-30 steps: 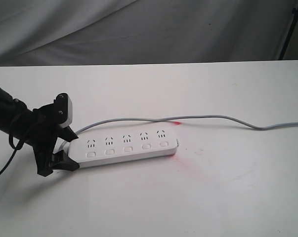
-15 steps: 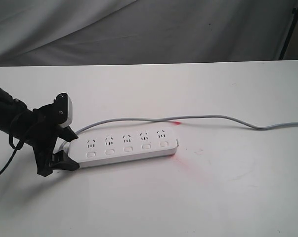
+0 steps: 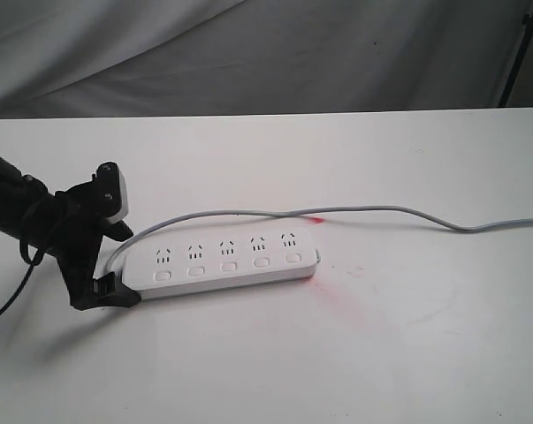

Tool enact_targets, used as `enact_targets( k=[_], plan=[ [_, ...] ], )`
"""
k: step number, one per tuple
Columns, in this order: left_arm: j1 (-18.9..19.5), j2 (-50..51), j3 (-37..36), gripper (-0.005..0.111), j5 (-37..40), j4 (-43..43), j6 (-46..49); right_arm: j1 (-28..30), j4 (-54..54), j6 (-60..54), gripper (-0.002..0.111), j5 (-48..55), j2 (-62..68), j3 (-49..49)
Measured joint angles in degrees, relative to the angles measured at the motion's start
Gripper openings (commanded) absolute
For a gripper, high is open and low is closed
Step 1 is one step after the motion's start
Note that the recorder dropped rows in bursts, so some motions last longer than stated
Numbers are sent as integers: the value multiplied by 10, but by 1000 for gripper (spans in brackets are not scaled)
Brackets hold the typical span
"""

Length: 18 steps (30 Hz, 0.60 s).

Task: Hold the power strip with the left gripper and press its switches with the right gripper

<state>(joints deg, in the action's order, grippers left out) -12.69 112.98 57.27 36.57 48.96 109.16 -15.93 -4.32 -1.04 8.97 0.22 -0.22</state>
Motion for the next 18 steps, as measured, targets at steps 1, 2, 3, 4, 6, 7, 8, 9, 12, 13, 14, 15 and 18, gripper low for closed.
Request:
enact_targets(
  k=[1,2,3,4,6,7,8,9,12,13,14,15,18],
  plan=[
    [0,0,0,105,-1,0,-2,0,0,0,0,0,0,0],
    [0,0,0,105,-3,0,-2,0,0,0,0,0,0,0],
    [0,-1,0,105,-3,-1,-3,0,0,0,0,0,0,0],
    [0,-3,0,105,-4,-1,-3,0,0,0,0,0,0,0],
    [0,-20,0,105,-5,-2,-5,0,0,0,0,0,0,0],
    [0,-30,0,105,-5,-3,-5,0,0,0,0,0,0,0],
    [0,-48,0,105,-5,-3,-6,0,0,0,0,0,0,0],
    [0,-62,0,105,-6,-3,-6,0,0,0,0,0,0,0],
    [0,-120,0,105,-9,-4,-14,0,0,0,0,0,0,0],
    [0,-140,0,105,-9,-9,-23,0,1,0,0,0,0,0],
    [0,-175,0,105,-9,-27,-49,0,1,0,0,0,0,0],
    [0,-194,0,105,-9,-38,-71,0,1,0,0,0,0,0],
    [0,-285,0,104,-7,-85,-236,0,1,0,0,0,0,0]
  ],
)
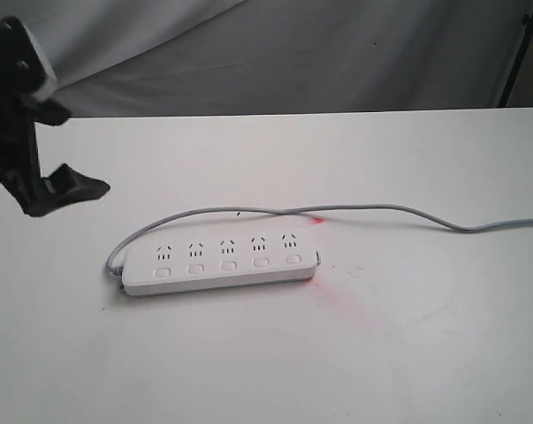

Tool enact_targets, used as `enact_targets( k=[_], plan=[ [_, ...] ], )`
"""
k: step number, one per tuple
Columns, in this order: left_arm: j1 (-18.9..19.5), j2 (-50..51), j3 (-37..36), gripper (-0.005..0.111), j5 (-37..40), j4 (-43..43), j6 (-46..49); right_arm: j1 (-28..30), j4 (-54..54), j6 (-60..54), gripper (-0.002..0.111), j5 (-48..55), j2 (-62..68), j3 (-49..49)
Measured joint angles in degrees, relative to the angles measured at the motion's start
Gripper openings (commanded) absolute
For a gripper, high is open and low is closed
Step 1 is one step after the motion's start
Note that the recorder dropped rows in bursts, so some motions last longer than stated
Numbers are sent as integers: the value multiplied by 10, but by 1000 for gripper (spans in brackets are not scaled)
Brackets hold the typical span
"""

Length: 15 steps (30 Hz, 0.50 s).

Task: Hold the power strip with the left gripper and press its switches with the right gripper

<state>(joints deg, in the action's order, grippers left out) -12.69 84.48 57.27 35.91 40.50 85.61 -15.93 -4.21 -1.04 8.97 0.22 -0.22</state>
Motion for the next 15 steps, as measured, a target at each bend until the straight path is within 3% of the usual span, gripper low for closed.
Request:
enact_targets(
  k=[2,6,8,15],
  plan=[
    [0,-65,0,92,1,-32,-85,0,0,0,0,0,0,0],
    [0,-196,0,26,3,-61,-247,0,0,1,0,0,0,0],
    [0,-265,0,-1,20,-61,-294,0,0,1,0,0,0,0],
    [0,-420,0,1,84,-68,-329,0,1,1,0,0,0,0]
  ],
)
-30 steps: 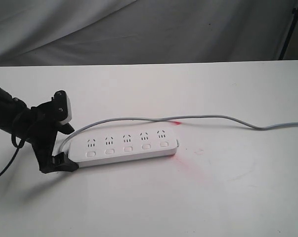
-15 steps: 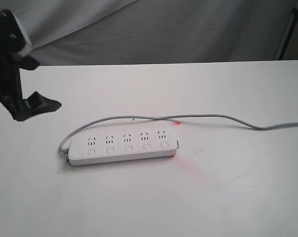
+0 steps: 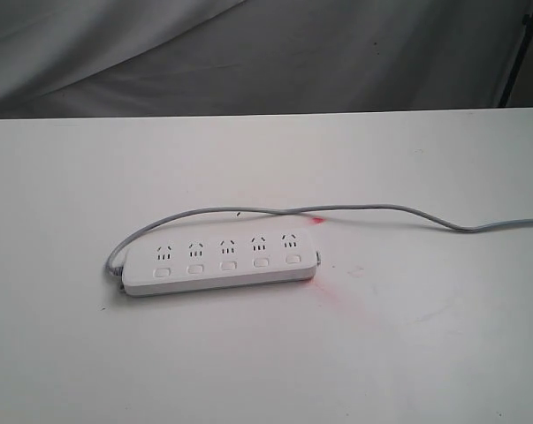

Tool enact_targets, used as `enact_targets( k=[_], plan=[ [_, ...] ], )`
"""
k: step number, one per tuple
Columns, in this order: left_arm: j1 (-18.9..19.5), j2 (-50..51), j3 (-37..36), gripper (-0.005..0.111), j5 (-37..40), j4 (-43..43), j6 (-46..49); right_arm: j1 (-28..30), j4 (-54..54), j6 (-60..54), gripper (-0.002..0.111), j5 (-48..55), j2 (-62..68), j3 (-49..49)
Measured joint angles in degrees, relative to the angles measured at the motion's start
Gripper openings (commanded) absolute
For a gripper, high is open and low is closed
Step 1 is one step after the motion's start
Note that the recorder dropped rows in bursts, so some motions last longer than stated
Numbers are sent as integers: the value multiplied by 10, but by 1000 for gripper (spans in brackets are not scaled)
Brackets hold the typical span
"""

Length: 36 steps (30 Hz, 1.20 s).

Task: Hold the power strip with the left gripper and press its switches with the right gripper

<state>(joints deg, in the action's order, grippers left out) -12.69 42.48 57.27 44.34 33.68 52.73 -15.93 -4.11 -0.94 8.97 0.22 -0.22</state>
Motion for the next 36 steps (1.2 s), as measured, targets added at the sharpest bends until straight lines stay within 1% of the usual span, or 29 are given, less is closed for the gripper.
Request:
enact_targets(
  k=[2,4,9,11,14,17,20,25,27,29,33,36],
  plan=[
    [0,-30,0,1,8,-16,-12,0,0,0,0,0,0,0],
    [0,-57,0,1,12,-47,-46,0,0,0,0,0,0,0],
    [0,-111,1,0,34,-148,-207,0,0,0,0,0,0,0],
    [0,-129,1,1,36,-189,-252,0,0,0,0,0,0,0],
    [0,-161,-15,0,19,-247,-321,0,0,0,0,0,0,0],
    [0,-191,-52,0,-16,-286,-385,0,0,0,0,0,0,0],
    [7,-221,-125,0,-93,-292,-428,0,0,0,0,0,0,0],
    [47,-255,-273,0,-266,-294,-462,0,0,0,0,0,0,0],
    [60,-265,-324,0,-315,-294,-482,0,0,0,0,0,0,0],
    [68,-276,-372,0,-342,-291,-498,0,0,0,0,0,0,0],
    [73,-321,-475,0,-357,-290,-508,0,0,0,0,0,0,0],
    [75,-346,-520,0,-358,-288,-509,0,0,0,0,0,0,0]
  ],
)
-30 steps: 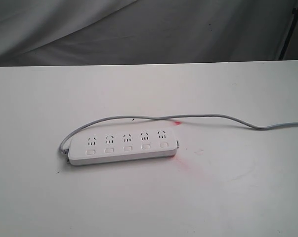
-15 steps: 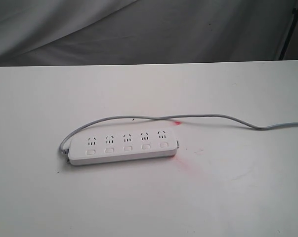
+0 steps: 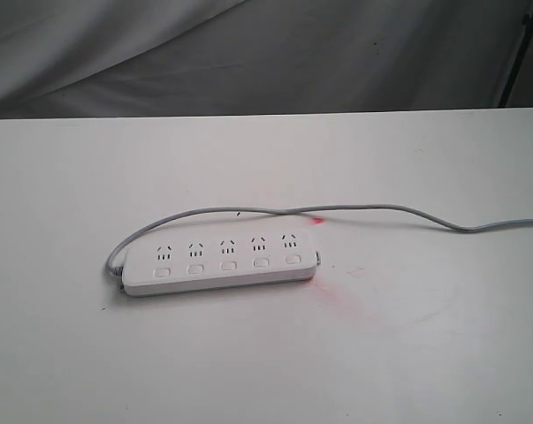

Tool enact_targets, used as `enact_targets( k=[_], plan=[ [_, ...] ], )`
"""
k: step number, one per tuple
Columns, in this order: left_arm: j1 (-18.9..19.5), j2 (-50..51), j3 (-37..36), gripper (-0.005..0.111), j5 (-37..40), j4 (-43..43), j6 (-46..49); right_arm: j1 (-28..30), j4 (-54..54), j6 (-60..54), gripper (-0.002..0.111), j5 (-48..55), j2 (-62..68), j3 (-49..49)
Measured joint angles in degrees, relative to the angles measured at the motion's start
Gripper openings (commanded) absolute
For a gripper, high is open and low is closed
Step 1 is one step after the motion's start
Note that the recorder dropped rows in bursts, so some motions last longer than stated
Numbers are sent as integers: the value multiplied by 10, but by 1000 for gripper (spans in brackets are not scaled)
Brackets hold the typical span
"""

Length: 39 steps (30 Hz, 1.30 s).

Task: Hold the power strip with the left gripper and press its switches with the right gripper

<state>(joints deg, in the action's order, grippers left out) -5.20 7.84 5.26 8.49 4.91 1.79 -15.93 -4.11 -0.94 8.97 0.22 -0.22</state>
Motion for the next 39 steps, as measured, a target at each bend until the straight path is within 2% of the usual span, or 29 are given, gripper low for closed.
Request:
enact_targets(
  k=[3,7,10,13,39],
  plan=[
    [21,-22,-45,0,0,0,-1,0,0,0,0,0,0,0],
    [35,-54,-50,0,19,0,-2,0,0,0,0,0,0,0],
    [35,-63,-50,0,69,0,-2,0,0,0,0,0,0,0],
    [35,-63,-50,0,77,0,-2,0,0,0,0,0,0,0],
    [35,-63,-50,0,81,0,-2,0,0,0,0,0,0,0]
  ],
)
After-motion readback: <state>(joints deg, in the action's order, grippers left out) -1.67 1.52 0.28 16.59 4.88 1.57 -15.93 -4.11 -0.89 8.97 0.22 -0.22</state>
